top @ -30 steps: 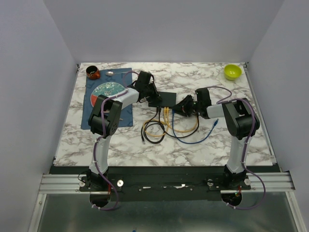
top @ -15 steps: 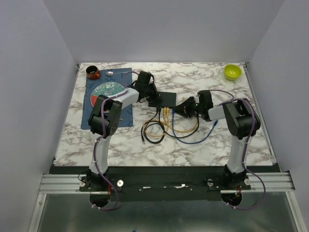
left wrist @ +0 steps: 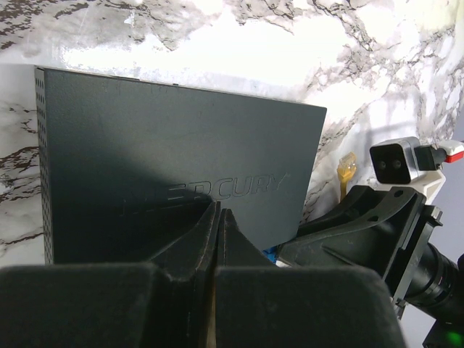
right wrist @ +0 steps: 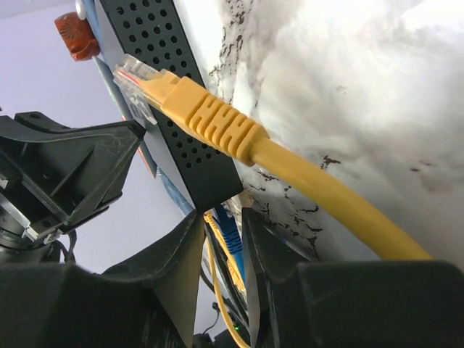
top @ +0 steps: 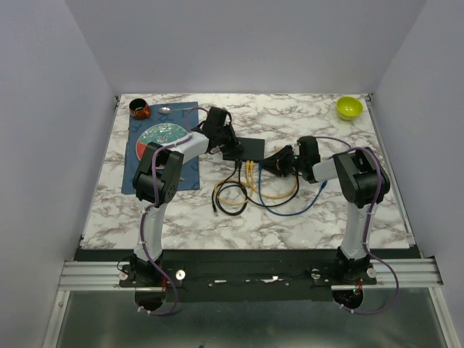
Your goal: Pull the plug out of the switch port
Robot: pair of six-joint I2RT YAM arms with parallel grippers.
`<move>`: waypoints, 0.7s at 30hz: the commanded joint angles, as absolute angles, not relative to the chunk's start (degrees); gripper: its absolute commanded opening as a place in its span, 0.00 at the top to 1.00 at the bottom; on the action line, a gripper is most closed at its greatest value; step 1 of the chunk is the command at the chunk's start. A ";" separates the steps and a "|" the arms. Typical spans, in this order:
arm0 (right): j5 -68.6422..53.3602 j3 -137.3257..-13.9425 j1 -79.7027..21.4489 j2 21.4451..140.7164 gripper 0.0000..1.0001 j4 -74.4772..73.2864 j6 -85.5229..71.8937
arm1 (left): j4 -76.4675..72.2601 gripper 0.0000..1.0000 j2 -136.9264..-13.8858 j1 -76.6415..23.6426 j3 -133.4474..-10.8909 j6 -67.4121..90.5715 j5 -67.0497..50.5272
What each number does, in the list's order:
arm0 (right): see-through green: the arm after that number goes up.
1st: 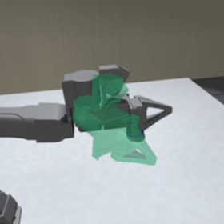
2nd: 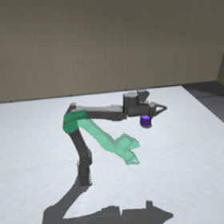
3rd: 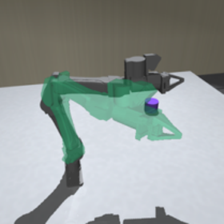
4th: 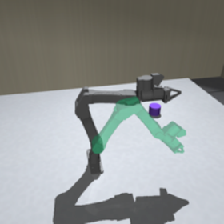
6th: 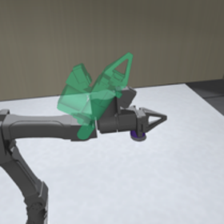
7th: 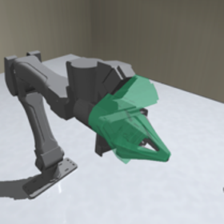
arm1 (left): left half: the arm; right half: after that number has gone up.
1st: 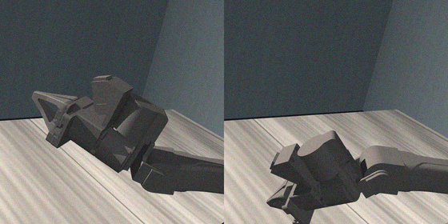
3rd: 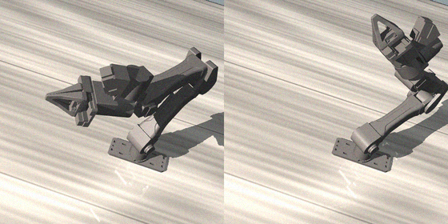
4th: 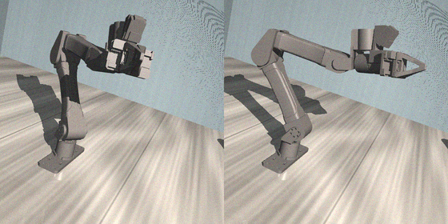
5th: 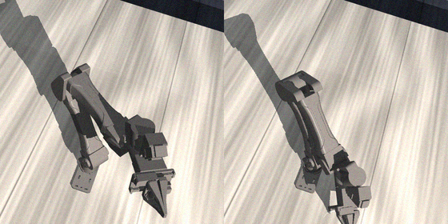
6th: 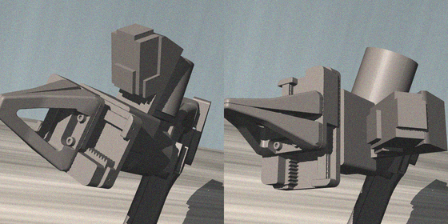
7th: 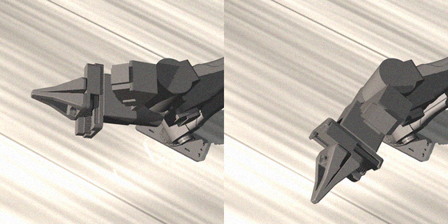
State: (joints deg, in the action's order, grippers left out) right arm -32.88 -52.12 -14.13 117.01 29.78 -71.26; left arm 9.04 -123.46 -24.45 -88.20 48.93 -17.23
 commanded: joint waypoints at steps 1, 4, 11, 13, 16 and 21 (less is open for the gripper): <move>-32.52 -51.33 -13.54 119.27 0.64 31.37 -72.95 | 10.81 0.96 -125.42 -24.26 -86.48 48.78 -18.02; -32.87 -51.33 -13.54 119.79 0.64 32.78 -74.18 | 10.72 0.96 -125.42 -24.26 -86.48 48.78 -17.93; -32.87 -51.59 -13.62 120.41 0.71 34.10 -75.59 | 10.55 0.96 -125.42 -24.26 -86.05 48.78 -18.19; -32.87 -51.59 -13.62 120.50 0.77 33.49 -75.15 | 10.46 0.96 -125.42 -24.26 -86.04 48.78 -18.19; -32.96 -51.24 -13.54 120.41 0.81 33.14 -74.36 | 10.46 0.96 -125.51 -24.26 -86.13 48.78 -18.11; -32.96 -51.15 -13.62 120.06 0.90 31.74 -72.69 | 10.37 0.96 -125.60 -24.26 -86.22 48.95 -18.19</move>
